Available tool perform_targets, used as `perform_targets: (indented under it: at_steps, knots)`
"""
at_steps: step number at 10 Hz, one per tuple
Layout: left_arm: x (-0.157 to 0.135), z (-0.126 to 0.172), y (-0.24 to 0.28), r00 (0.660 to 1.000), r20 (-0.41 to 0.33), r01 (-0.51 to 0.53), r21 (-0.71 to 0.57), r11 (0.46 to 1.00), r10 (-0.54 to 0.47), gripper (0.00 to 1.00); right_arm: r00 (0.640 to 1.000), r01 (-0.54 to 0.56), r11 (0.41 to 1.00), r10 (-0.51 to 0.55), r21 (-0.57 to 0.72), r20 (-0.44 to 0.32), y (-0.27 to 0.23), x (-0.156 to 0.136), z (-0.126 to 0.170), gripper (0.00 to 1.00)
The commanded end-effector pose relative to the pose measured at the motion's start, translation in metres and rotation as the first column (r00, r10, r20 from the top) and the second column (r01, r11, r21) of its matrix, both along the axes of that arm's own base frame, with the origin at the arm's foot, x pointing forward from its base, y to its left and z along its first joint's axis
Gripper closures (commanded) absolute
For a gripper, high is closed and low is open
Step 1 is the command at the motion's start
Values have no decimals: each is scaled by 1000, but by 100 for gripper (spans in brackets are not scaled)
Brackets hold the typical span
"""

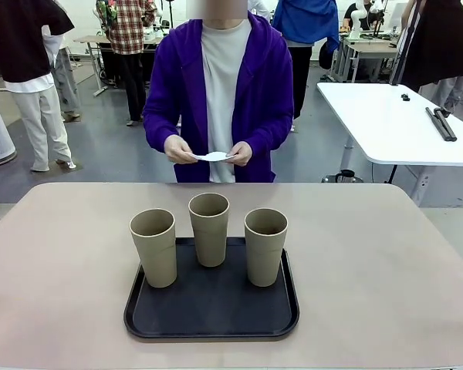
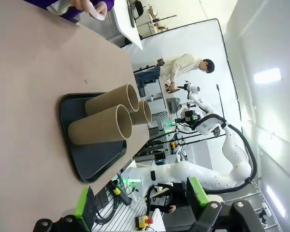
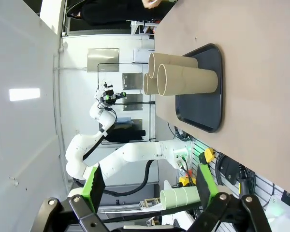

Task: Place coasters on the table and set cups on them.
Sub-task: Pick up one Reusable plastic cup and place it on a coaster set by the human.

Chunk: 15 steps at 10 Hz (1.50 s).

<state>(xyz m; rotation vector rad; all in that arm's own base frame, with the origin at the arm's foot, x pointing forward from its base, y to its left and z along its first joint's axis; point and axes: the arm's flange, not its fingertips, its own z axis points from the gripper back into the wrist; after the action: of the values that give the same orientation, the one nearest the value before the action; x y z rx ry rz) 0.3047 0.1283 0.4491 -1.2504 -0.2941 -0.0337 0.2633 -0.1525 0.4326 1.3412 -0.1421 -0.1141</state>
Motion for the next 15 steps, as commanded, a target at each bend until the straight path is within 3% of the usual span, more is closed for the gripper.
perform_targets:
  at_steps: [1,15]
  knots:
    - [-1,0,2,1000,19,0,-23,1000,0,0,1000,-1,1000,1,10,8,-1,-1,1,0]
    - [-1,0,2,1000,19,0,-23,1000,0,0,1000,-1,1000,1,10,8,-1,-1,1,0]
